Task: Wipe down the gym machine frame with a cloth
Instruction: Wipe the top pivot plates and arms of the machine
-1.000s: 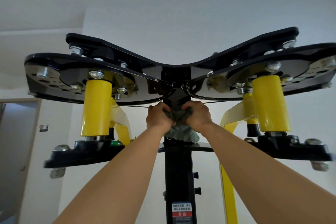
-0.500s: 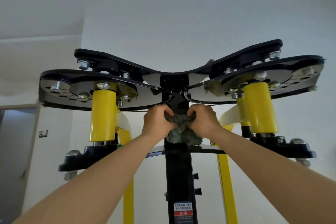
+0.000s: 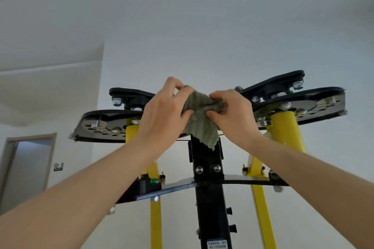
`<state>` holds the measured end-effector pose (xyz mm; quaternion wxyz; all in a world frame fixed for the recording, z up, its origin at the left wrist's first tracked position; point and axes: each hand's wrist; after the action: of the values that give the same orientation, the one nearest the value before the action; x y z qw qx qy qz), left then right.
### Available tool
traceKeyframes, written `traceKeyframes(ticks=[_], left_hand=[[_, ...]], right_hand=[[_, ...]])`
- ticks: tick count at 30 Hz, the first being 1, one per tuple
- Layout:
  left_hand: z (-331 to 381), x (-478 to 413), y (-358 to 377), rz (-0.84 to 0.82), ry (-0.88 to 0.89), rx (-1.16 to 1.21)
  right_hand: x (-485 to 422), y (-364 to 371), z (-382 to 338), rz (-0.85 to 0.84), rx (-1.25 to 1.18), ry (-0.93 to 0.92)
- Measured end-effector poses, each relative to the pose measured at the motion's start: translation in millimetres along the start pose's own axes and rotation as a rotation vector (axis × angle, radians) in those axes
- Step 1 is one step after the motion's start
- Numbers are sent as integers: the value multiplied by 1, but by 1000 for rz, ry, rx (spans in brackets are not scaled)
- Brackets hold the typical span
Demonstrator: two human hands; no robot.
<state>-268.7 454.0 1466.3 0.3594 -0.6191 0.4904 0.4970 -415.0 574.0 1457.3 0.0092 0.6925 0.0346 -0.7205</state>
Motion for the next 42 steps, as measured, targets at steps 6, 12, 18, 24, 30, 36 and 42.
traceKeyframes(ticks=[6,12,18,24,30,36,42], left_hand=[[-30,-76,-16,-160,-166,-225],[-82,-94,-34,-294,-194,-317],[-119,-85,-61,-325,-258,-399],[-135,-73,-76,-536,-290,-388],[-121,-83,-72,-522,-188,-312],[-105,-95,-52,-735,-178,-402],[-88,-106,-20,-901,-96,-447]], right_hand=[[-75,25,-2,-63,70,-36],[-113,70,-7,-92,-31,-43],[-115,92,-17,-394,-223,-52],[-108,96,-22,-478,-379,-100],[-109,97,-30,-355,-358,-266],[-123,84,-14,-541,-129,-270],[-138,66,6,-701,88,-223]])
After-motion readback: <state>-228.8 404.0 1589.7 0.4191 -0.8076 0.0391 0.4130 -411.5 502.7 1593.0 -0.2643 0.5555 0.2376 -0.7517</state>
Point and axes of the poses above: each hand's wrist, its own x-axis away from the middle knuckle, its own y-axis out of the palm, z = x × y, and after that the axes turned 9 degrees about -y, right-handed
